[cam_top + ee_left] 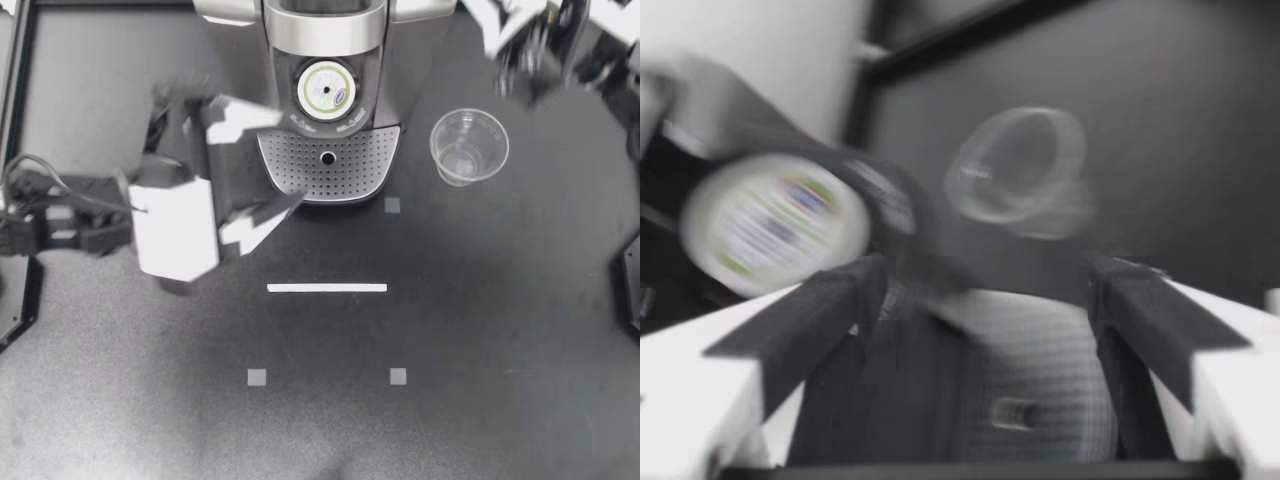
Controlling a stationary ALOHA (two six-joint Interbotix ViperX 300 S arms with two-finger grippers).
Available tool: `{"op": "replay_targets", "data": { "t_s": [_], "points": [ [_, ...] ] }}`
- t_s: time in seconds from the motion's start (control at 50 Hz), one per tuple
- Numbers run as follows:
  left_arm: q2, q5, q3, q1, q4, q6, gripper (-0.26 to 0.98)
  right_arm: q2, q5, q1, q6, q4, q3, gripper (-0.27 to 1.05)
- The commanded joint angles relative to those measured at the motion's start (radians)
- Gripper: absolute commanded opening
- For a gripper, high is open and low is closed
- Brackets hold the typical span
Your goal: Place the coffee capsule inside the capsule container, then place the cup onto the center of the cup tray, then push the 'Hot Water' and 'Travel Mug' buttons.
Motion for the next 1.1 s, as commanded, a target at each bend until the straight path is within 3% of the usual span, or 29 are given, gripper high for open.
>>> {"op": "replay_targets", "data": {
  "t_s": [0.0,0.1,0.3,0.48,0.72,1.08],
  "points": [
    [-0.04,-0.058,0.04,0.0,0.005,-0.095,0.69,-0.011,0.097,-0.037,-0.002,0.005,-0.072,0.03],
    [-0.058,-0.12,0.098,0.0,0.005,-0.198,0.65,0.005,0.239,-0.072,-0.005,-0.006,-0.144,0.03],
    [-0.089,-0.249,0.196,-0.002,0.002,-0.307,0.44,0.054,0.463,-0.14,-0.005,-0.08,-0.287,0.03],
    [-0.104,-0.31,0.233,0.0,-0.011,-0.344,0.26,0.126,0.551,-0.164,-0.006,-0.104,-0.37,0.03],
    [-0.107,-0.305,0.241,0.0,-0.012,-0.347,0.25,0.195,0.551,-0.138,-0.005,-0.109,-0.422,0.03],
    [-0.107,-0.273,0.242,0.0,-0.012,-0.344,0.25,0.186,0.551,-0.077,-0.005,-0.127,-0.431,0.03]
  ]
}}
